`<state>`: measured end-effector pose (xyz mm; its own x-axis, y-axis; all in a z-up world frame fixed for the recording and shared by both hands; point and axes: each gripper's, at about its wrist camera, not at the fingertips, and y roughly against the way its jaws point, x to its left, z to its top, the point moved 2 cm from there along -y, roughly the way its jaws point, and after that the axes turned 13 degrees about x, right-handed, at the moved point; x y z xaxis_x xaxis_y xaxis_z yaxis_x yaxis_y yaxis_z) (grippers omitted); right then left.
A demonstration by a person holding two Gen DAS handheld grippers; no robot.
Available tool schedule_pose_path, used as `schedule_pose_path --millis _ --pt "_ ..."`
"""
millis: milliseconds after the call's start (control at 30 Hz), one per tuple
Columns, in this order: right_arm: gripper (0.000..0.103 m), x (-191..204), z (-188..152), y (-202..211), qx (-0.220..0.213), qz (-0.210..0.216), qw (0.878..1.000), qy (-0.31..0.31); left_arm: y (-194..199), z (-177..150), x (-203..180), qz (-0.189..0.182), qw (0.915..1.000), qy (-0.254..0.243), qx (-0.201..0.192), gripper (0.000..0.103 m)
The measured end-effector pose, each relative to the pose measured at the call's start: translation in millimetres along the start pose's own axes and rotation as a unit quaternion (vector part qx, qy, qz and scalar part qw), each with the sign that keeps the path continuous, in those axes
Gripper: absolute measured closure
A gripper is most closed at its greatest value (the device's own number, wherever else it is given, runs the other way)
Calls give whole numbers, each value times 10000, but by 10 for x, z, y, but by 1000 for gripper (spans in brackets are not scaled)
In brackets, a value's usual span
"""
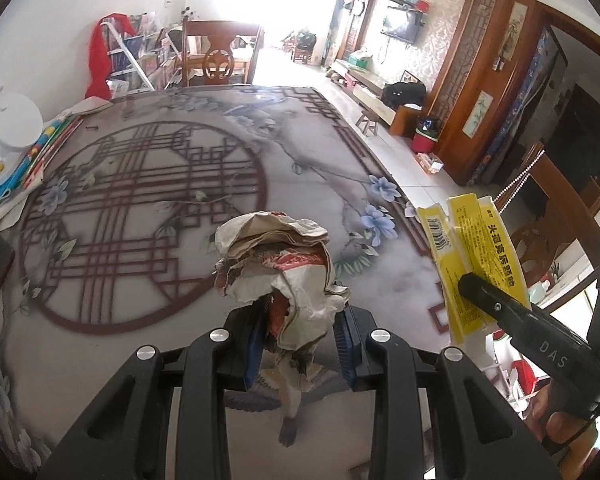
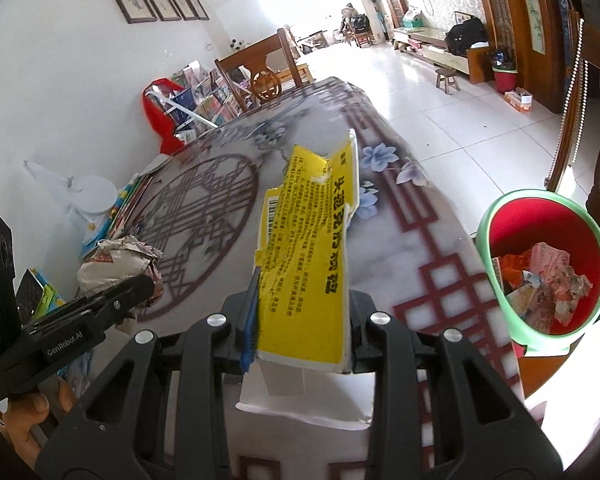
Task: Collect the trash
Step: 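Carry foil wad and yellow packet to the red bucket and open both tools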
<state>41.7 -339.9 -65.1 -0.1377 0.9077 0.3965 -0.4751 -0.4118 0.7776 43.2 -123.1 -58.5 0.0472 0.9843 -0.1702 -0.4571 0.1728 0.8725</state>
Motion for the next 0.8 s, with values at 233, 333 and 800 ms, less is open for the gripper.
schedule_pose_path --millis 233,333,800 --pt "71 -130 20 65 -88 -9 9999 -86 -46 62 -147 -23 9999 -105 -13 75" --pt "71 -225 33 100 -136 -48 9998 -139 -80 85 -229 -36 9998 -173 0 75" --pt "71 -835 -20 219 -272 -332 9970 -643 -285 190 -754 -272 9982 -519 87 75"
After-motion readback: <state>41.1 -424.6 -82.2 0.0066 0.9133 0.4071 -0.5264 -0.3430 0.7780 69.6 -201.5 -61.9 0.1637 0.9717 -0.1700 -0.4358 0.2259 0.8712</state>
